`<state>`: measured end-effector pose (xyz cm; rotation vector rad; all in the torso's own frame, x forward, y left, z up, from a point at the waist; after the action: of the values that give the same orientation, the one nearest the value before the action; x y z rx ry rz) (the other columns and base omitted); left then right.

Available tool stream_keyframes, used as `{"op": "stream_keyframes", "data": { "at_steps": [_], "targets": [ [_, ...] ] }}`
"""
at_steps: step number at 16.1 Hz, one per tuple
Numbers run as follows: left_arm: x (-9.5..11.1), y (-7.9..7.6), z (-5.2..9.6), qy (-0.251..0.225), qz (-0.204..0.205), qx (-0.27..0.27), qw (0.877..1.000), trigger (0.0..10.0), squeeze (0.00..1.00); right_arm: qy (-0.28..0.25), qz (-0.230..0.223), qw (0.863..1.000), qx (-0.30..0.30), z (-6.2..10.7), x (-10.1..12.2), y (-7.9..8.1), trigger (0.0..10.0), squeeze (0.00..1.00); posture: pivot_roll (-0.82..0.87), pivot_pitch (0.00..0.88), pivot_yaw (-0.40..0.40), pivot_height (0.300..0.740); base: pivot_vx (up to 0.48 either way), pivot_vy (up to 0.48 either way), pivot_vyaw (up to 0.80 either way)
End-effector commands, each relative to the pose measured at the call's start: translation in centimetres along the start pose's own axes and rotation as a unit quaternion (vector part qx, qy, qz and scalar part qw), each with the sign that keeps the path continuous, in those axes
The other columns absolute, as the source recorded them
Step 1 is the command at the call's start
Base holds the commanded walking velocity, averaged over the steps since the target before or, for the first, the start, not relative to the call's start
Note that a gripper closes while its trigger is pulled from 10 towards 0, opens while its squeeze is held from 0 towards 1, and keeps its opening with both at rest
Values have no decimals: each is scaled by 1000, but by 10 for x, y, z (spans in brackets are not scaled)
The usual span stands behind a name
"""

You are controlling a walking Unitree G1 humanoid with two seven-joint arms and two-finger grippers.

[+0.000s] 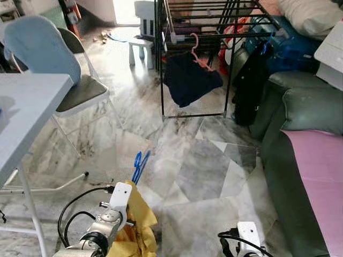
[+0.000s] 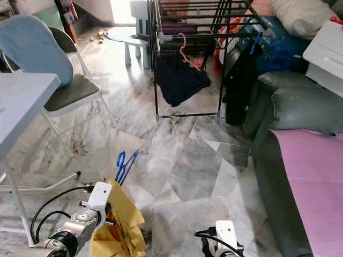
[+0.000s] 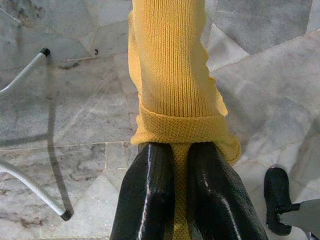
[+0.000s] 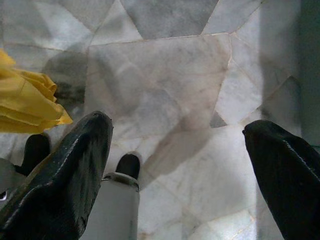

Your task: Hang hanger

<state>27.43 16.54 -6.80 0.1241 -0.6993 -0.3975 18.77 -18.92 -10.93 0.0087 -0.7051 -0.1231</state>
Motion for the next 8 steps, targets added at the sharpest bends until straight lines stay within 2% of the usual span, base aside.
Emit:
{"op": "stream_keyframes", "data": {
  "at_steps": [1,8],
  "targets": [
    [5,4,0,-6,-6,9,1000,10000,0,4,0,1000,-3,1,-3,-3,10000,0,-41,0,-20,740,0,0,0],
    [3,1,0,3,-5,0,1000,10000,0,-1,-25,1000,-6,1,-2,-2,10000,0,-47,0,-11,740,0,0,0]
  ]
}}
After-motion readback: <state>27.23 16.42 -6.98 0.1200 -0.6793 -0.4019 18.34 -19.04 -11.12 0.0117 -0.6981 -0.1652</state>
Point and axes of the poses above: a point about 5 cm out from each wrist's last joint towards the gripper, its own z axis pointing back from the gripper into the wrist, its own x axis along the axis of the wrist's last joint, y = z × x, the point moved 3 cm from there along -z, pointing out of the wrist towards the gripper, and after that the axes turned 9 degrees about -z, right-handed, at the moved point
